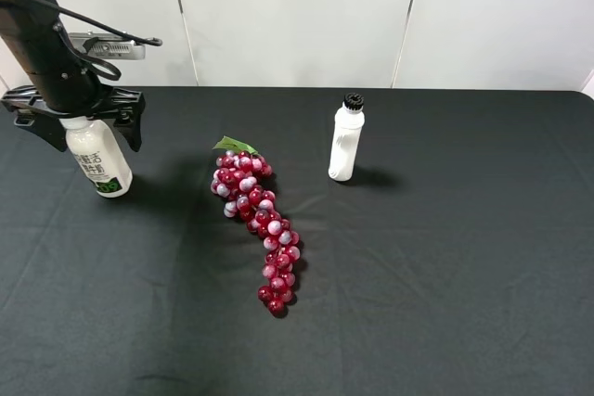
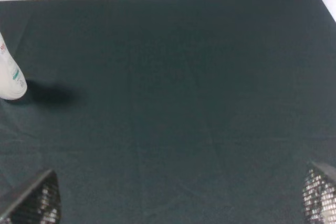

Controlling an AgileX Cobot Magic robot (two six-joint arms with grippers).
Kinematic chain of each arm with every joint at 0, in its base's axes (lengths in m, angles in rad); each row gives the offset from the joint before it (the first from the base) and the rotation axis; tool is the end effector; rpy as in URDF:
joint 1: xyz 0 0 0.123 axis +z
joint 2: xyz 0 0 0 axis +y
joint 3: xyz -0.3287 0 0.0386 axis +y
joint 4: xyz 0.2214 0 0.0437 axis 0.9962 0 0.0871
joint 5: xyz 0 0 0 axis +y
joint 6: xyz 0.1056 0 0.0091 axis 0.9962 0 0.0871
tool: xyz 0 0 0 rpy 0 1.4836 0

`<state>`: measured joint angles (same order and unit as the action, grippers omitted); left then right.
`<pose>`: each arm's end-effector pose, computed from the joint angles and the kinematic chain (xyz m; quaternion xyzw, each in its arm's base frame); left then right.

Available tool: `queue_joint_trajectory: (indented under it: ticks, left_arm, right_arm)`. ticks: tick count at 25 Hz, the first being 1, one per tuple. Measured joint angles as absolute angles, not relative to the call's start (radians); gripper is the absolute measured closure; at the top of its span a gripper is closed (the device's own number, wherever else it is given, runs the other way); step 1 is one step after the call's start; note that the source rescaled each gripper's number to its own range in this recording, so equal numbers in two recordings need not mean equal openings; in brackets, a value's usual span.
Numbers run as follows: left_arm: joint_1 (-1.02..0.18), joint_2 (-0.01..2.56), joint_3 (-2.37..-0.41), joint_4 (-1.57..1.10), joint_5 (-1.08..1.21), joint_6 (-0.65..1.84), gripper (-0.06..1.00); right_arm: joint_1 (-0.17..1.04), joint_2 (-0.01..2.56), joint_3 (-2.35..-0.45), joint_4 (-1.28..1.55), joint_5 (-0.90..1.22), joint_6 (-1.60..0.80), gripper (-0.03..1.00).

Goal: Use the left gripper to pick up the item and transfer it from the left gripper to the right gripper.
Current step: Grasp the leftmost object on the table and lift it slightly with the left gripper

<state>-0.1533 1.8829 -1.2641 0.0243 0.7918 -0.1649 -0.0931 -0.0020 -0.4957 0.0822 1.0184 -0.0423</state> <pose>0.3652 -0.0546 0.2284 0.0016 0.9923 -0.0100 0.1233 -0.0582 0.0129 0.2607 0.0207 0.8417 0.0046 0.5396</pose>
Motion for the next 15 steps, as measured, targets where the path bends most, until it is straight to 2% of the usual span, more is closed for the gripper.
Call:
queue_joint_trajectory:
  ticks: [2, 4, 5, 15]
  left_arm:
    - [-0.153, 1.883, -1.264, 0.025, 0.798, -0.165, 0.51]
    - [-0.153, 1.883, -1.264, 0.033, 0.816, -0.165, 0.91]
    - [-0.153, 1.883, -1.264, 0.033, 0.821, -0.165, 0.94]
    - [-0.153, 1.883, -1.264, 0.034, 0.825, -0.166, 0.94]
  right_arm:
    - [-0.093, -0.002, -0.496, 0.082, 1.018, -0.042, -0.03]
    - [-0.093, -0.002, -0.496, 0.082, 1.018, -0.042, -0.03]
    - [-0.093, -0.002, -0.496, 0.082, 1.018, -0.042, -0.03]
    - [-0.093, -0.002, -0.496, 0.082, 1.018, -0.042, -0.03]
